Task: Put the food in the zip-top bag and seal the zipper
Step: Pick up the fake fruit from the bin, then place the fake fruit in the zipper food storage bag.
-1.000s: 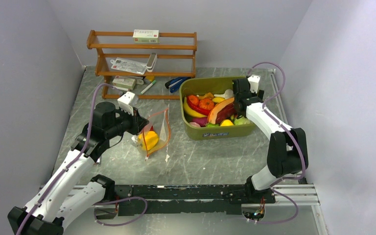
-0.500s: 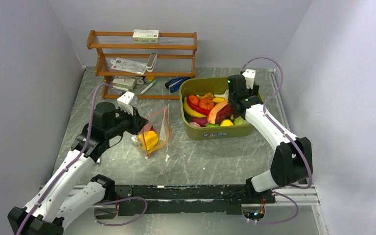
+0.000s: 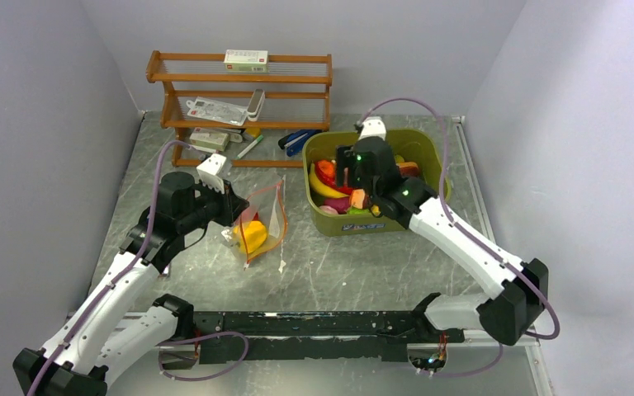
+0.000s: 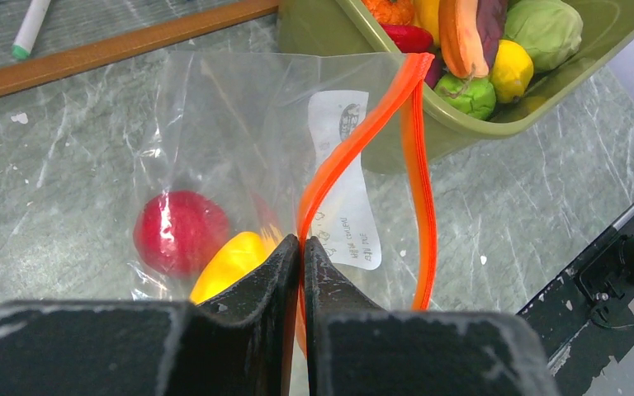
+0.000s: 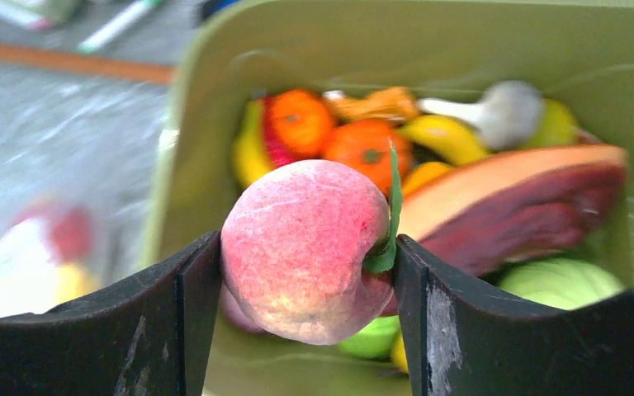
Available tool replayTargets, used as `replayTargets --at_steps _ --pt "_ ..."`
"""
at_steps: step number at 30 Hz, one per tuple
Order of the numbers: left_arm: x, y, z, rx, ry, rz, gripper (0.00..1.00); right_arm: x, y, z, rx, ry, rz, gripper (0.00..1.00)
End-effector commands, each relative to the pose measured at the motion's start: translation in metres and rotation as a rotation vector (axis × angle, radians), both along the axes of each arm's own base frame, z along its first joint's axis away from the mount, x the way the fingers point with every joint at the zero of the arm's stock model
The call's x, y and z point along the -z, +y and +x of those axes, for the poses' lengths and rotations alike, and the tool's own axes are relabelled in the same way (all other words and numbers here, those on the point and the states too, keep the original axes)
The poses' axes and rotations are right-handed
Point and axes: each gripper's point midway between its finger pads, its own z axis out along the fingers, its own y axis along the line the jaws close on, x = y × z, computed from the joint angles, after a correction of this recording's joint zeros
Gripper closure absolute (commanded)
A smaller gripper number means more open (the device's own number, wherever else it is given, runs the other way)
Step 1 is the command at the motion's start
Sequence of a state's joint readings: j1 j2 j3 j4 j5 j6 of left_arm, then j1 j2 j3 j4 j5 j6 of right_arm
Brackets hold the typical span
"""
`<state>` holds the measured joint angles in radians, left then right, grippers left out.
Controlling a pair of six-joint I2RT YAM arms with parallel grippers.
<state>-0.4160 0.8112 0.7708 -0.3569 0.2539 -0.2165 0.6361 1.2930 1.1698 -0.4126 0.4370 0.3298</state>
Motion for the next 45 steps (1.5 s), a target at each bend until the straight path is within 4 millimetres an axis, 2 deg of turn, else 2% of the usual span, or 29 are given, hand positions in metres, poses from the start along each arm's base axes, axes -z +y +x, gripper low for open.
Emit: replayTargets --at_steps 1,5,11,16,18,20,21,26,33,41,45 --pt "0.004 0.004 0.003 -0.021 -0.004 0.019 0.93 -0.030 0.069 -0.045 -0.294 -0.054 0.129 0.43" --pt "0.006 0.004 0.004 -0.019 0.003 0.023 0.93 -0.040 0.109 -0.082 -0.456 -0.066 0.183 0.43" --pt "0.006 0.003 0.004 -0.015 0.008 0.023 0.93 -0.042 0.167 -0.140 -0.735 -0.053 0.341 0.43" --pt "0.006 0.004 0.002 -0.017 0.003 0.015 0.93 -0.042 0.198 -0.169 -0.875 -0.085 0.381 0.43" --pt "0.006 0.002 0.003 -0.011 0.003 0.012 0.93 -0.026 0.207 -0.175 -0.907 -0.066 0.357 0.43" --pt "0.008 0.002 0.003 -0.008 0.013 0.018 0.93 -0.010 0.214 -0.174 -0.901 -0.045 0.311 0.43" --pt "0.009 0.002 0.003 -0.008 0.017 0.022 0.93 -0.012 0.218 -0.168 -0.883 -0.053 0.292 0.43" --pt "0.007 0.003 0.004 -0.017 0.020 0.027 0.93 0.010 0.224 -0.152 -0.815 -0.099 0.130 0.41" --pt "0.002 0.006 0.003 -0.035 -0.011 0.010 0.93 0.034 0.236 -0.136 -0.772 -0.099 0.027 0.39" --pt "0.003 0.007 0.004 -0.037 -0.003 0.015 0.93 0.040 0.224 -0.113 -0.630 -0.169 -0.031 0.36" --pt "-0.002 0.005 0.002 -0.026 -0.018 0.002 0.93 0.045 0.229 -0.109 -0.627 -0.180 -0.045 0.33"
